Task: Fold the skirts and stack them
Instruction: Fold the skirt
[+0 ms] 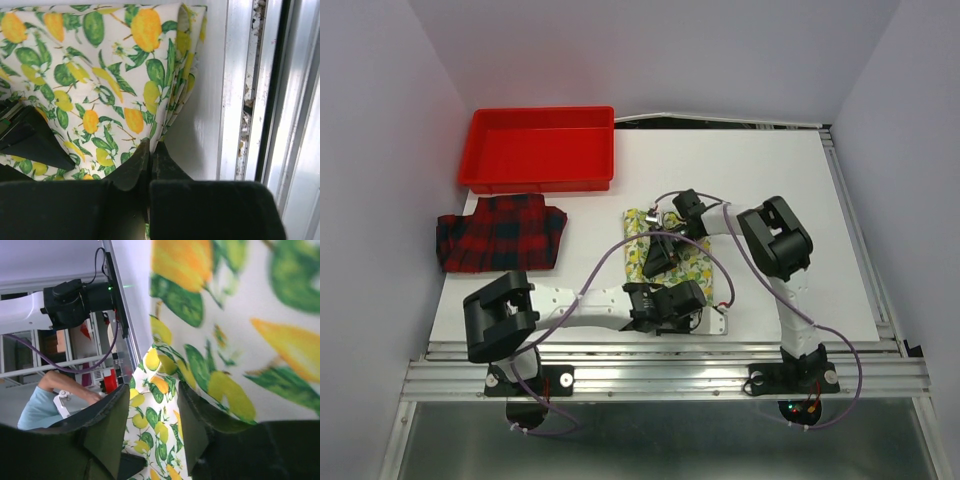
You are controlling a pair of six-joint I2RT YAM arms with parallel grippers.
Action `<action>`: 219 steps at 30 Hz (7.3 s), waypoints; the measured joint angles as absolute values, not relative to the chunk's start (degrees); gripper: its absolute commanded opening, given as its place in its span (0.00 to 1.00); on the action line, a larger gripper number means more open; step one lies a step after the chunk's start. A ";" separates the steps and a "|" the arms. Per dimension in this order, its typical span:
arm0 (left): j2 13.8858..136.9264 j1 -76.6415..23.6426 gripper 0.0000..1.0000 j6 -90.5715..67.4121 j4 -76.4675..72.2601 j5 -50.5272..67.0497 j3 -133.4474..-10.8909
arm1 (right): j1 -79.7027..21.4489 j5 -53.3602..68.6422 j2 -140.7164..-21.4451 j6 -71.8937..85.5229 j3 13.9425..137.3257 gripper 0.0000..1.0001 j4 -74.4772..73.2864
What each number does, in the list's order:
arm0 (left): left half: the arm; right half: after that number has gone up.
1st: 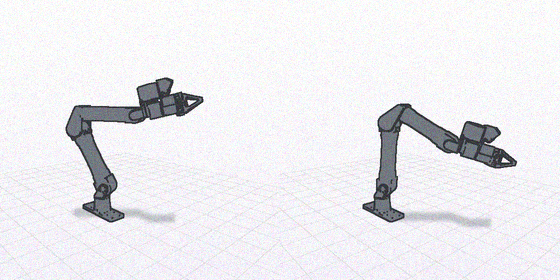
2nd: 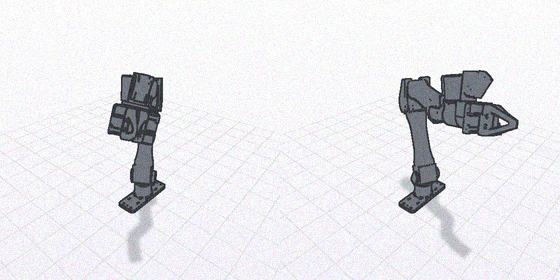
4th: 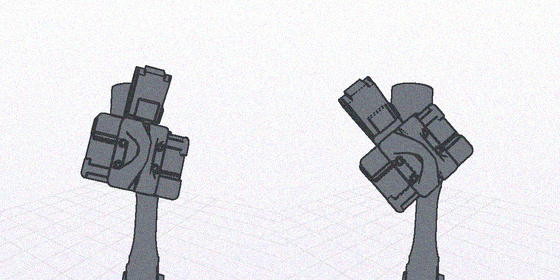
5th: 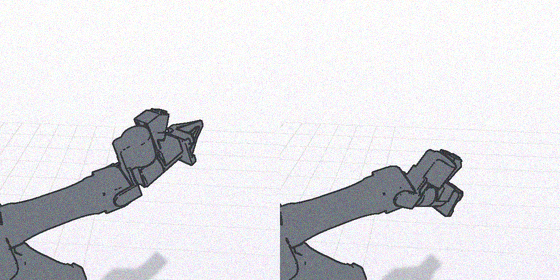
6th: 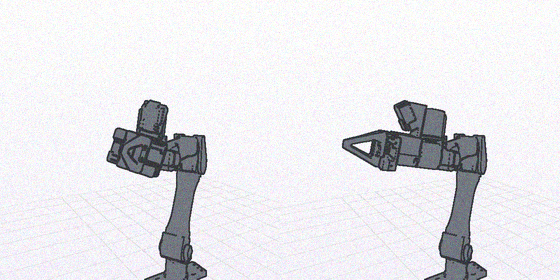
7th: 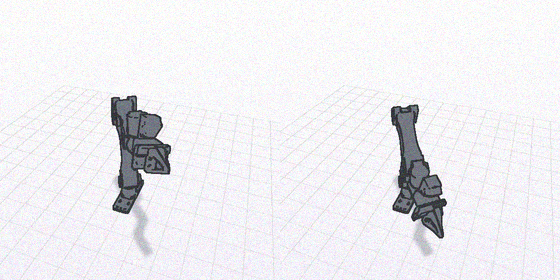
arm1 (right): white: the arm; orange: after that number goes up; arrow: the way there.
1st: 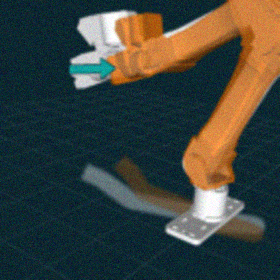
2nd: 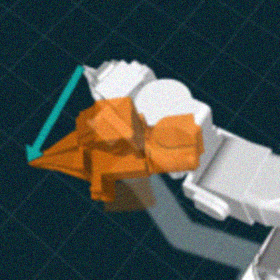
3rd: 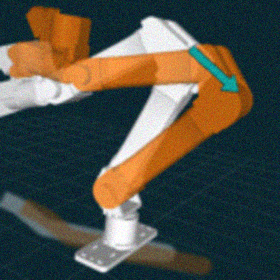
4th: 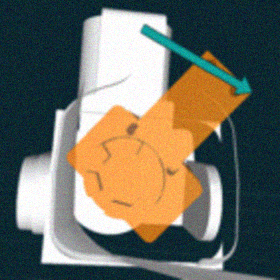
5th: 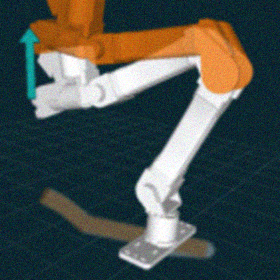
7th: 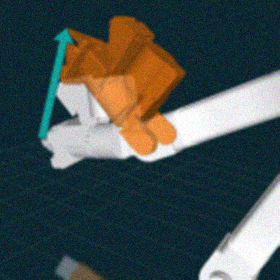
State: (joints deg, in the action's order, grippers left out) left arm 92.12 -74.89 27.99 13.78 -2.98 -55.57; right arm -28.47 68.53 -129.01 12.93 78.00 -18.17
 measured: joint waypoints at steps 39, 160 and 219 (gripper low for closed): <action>86.67 -67.77 0.00 26.48 24.32 7.07 -63.46 | -25.58 58.81 -119.57 -0.47 90.00 0.61 -35.40; 96.88 -36.05 0.79 14.28 17.58 25.15 -72.60 | -17.72 34.06 -105.93 -19.35 91.53 0.52 -60.25; 106.24 -26.26 0.00 26.59 18.59 28.99 -73.43 | -18.35 40.49 -110.91 -2.79 67.26 0.01 -29.52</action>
State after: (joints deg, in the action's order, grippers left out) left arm 106.24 -26.26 26.59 18.59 28.99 -73.43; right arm -18.35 40.49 -110.91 -2.79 67.26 -29.52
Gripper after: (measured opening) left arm 0.037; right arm 0.014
